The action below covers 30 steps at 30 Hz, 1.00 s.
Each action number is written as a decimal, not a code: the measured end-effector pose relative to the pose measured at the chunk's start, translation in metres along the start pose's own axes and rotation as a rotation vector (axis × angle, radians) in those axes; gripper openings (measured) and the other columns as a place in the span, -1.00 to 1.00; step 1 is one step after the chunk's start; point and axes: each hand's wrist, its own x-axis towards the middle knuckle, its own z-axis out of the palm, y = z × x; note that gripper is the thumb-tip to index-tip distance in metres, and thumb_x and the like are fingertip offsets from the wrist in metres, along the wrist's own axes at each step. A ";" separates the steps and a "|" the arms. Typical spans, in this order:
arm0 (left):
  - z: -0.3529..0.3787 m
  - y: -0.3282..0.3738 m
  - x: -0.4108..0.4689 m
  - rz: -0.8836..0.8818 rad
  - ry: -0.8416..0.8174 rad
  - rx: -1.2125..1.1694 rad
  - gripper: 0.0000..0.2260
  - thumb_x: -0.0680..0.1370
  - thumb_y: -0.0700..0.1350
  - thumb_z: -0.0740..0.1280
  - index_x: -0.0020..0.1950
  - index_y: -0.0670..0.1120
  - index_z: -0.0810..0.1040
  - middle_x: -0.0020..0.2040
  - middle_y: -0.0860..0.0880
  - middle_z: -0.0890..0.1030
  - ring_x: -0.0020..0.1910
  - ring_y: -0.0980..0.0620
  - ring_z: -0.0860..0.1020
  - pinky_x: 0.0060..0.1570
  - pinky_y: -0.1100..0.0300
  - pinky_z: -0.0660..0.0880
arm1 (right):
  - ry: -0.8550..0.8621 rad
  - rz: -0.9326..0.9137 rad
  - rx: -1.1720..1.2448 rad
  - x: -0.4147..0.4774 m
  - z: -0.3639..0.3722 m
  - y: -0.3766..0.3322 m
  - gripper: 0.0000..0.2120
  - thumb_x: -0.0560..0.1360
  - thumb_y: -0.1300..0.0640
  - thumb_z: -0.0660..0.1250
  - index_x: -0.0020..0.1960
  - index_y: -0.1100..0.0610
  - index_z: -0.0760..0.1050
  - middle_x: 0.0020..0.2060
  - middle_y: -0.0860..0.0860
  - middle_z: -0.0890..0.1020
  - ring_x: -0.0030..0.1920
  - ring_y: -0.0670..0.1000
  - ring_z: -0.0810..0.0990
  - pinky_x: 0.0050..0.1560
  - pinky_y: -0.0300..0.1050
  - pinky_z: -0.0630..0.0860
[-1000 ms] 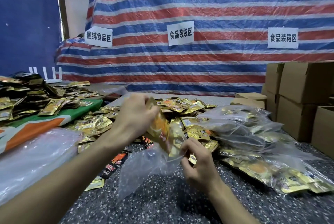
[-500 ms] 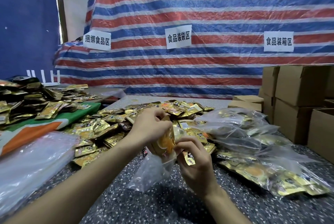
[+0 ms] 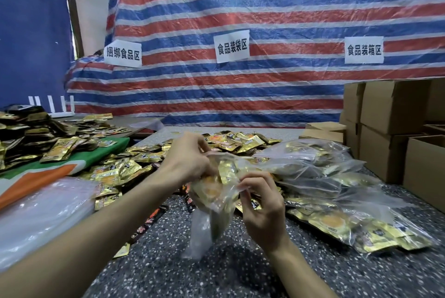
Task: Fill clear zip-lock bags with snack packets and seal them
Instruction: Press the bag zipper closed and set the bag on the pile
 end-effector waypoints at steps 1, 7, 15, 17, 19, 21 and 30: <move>0.001 0.002 0.000 0.062 0.066 0.025 -0.72 0.25 -0.23 0.64 -0.15 -0.10 0.62 -0.20 -0.02 0.63 -0.22 0.05 0.59 -0.41 0.27 0.47 | 0.006 0.002 -0.003 0.000 -0.001 0.000 -0.87 0.41 0.47 0.39 -0.09 0.31 0.57 -0.09 0.10 0.58 -0.02 0.02 0.59 0.00 -0.19 0.57; -0.003 0.006 0.008 -0.048 -0.124 -0.234 -0.87 0.36 -0.28 0.57 -0.15 -0.21 0.67 -0.19 -0.14 0.69 -0.26 -0.01 0.62 -0.34 0.19 0.55 | 0.031 0.016 0.006 0.001 -0.002 0.001 -0.87 0.41 0.47 0.37 -0.11 0.30 0.55 -0.11 0.09 0.57 -0.04 0.02 0.58 -0.02 -0.22 0.53; -0.006 -0.008 0.026 -0.040 -0.337 -0.832 -0.66 0.34 -0.19 0.52 0.09 -0.23 0.63 0.02 -0.17 0.71 -0.04 -0.09 0.69 -0.09 0.15 0.65 | 0.121 0.029 0.020 0.003 -0.005 0.003 -0.89 0.43 0.42 0.36 -0.08 0.27 0.53 -0.10 0.07 0.56 -0.05 0.04 0.58 -0.07 -0.10 0.56; 0.002 -0.023 0.029 -0.046 -0.328 -0.844 -0.63 0.39 0.03 0.48 0.10 -0.16 0.64 0.06 -0.13 0.70 -0.01 -0.08 0.68 -0.05 0.11 0.64 | 0.138 0.046 0.025 0.004 -0.005 0.004 -0.89 0.43 0.42 0.36 -0.08 0.28 0.53 -0.09 0.06 0.56 -0.04 0.06 0.59 -0.07 -0.05 0.58; 0.013 -0.044 0.035 -0.129 -0.176 -0.703 -0.66 0.47 0.08 0.43 0.11 -0.13 0.60 0.11 -0.14 0.67 -0.01 -0.08 0.67 -0.06 0.10 0.62 | 0.135 0.050 0.026 0.004 -0.005 0.005 -0.87 0.41 0.45 0.35 -0.08 0.29 0.53 -0.09 0.06 0.56 -0.05 0.10 0.60 -0.08 0.05 0.59; 0.028 -0.073 0.040 -0.229 -0.083 -0.463 -0.70 0.54 0.03 0.40 0.15 -0.13 0.54 0.12 -0.14 0.62 -0.02 -0.06 0.64 -0.08 0.12 0.62 | 0.123 0.046 0.033 0.004 -0.004 0.004 -0.85 0.40 0.47 0.35 -0.08 0.28 0.53 -0.09 0.06 0.56 -0.05 0.12 0.60 -0.08 0.09 0.60; 0.098 -0.138 0.047 -0.506 0.036 0.028 -0.45 0.46 0.19 0.45 0.19 -0.21 0.43 -0.07 -0.09 0.54 -0.11 -0.07 0.54 -0.18 0.09 0.43 | 0.108 0.040 0.048 0.004 -0.004 0.003 -0.68 0.35 0.50 0.33 -0.04 0.14 0.49 -0.09 0.03 0.56 -0.03 0.05 0.60 -0.09 0.07 0.60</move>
